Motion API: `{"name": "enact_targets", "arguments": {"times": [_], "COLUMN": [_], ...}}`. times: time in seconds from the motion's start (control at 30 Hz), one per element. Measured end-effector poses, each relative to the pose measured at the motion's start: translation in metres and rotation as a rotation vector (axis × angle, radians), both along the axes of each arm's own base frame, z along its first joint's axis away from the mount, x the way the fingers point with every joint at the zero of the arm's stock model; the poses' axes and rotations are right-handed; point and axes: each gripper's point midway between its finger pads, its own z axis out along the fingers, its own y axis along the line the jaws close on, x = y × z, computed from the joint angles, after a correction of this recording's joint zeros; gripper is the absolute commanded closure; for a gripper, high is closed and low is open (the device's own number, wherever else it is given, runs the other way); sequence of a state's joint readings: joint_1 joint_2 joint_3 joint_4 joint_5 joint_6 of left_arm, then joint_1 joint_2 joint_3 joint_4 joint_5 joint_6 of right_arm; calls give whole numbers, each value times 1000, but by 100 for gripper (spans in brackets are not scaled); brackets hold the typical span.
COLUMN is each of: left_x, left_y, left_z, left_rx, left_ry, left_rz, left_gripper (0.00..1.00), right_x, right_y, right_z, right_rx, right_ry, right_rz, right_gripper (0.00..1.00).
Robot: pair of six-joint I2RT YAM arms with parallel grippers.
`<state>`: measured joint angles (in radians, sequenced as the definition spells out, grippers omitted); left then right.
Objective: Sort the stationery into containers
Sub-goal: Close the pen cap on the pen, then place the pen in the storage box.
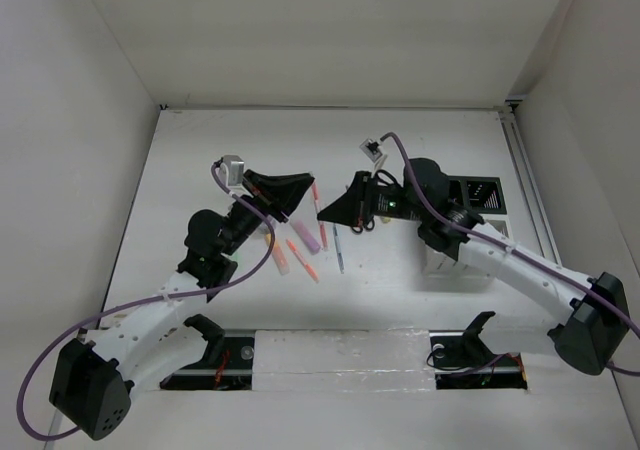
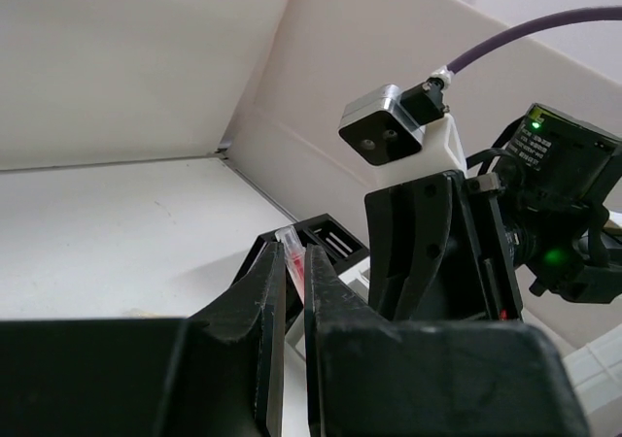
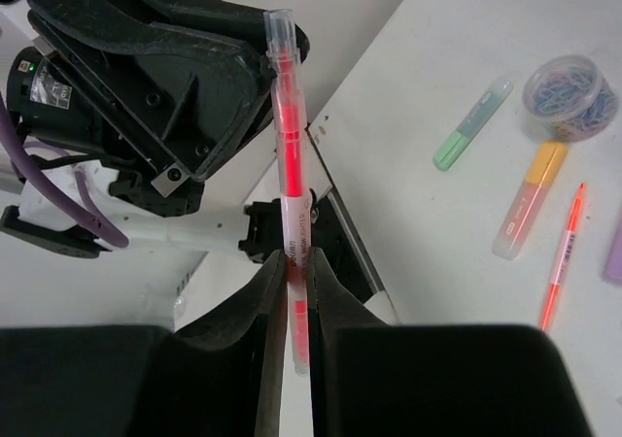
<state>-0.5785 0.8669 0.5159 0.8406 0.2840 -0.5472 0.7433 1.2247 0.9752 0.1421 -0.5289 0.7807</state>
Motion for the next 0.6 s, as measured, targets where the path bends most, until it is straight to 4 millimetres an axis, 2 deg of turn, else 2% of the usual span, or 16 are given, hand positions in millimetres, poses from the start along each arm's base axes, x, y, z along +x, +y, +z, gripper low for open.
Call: {"name": "enact_targets", "arguments": {"times": [0.1,0.13,0.23,0.33,0.4,0.6], "left_x": [-3,-6,-14,-16,-18,-17], "left_y": [-2,-5,-15,-19,-19,-18], "left_z": [-1,-9,-44,-66,-70,-69], "left_rx": [9,27,100,145,154,154], "left_ry": [-6,5,81,142,152,153], "left_rz": [-18,-41,-105,-131,-141,-131], "left_gripper": [100,100,100,100,100,100], "right_x": [1,7,23,25,24,33], "right_y": [-1,-2,-7,-10,-10,-12], "right_z": [5,15,60,94,103,101], "right_rx": [14,37,133,205,224,201], "right_ry": [4,-19,-126,-218,-254,-318], "right_rz": [-1,-16,-62,-71,-70,-112], "right_gripper": [100,100,100,100,100,100]}}
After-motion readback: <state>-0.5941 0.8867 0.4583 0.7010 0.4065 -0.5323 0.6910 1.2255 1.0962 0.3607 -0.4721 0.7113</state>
